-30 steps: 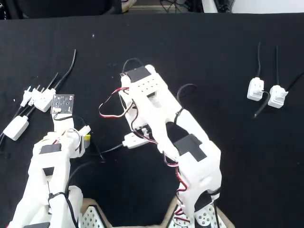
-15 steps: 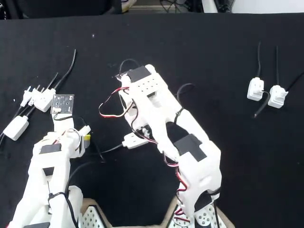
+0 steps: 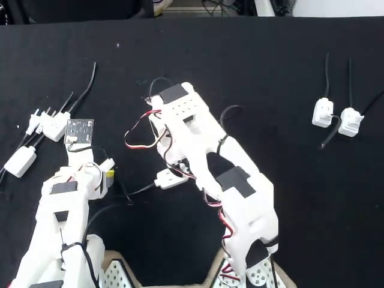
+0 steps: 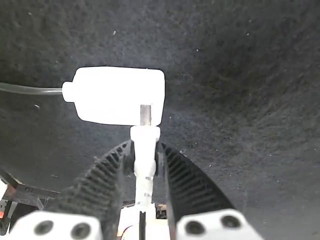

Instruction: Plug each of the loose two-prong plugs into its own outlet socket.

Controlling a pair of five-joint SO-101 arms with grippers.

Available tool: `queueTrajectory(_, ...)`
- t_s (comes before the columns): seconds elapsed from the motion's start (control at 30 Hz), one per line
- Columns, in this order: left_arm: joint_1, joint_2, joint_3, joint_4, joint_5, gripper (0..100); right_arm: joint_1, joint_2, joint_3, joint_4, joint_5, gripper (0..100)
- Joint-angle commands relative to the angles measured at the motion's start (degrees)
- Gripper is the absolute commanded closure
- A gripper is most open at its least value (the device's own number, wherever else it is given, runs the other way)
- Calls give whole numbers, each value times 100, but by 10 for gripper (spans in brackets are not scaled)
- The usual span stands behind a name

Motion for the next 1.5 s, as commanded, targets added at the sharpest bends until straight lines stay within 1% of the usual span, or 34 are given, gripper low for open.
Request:
queueTrajectory(0.0, 75, -123, -57, -44, 53, 758, -62, 171, -242, 167, 44, 988)
queueTrajectory(0.37, 75, -123, -57, -44, 53, 758, -62, 251, -813, 114, 44, 987)
queueTrajectory(0.63, 75, -123, -48, -44, 53, 758, -62, 945, -1376, 132, 44, 987)
queueTrajectory(0.83, 75, -123, -48, -44, 53, 758, -62, 1086, -1622, 132, 9, 987)
queueTrajectory(1.47, 75, -123, -48, -44, 53, 758, -62, 1086, -1323, 0, 9, 987)
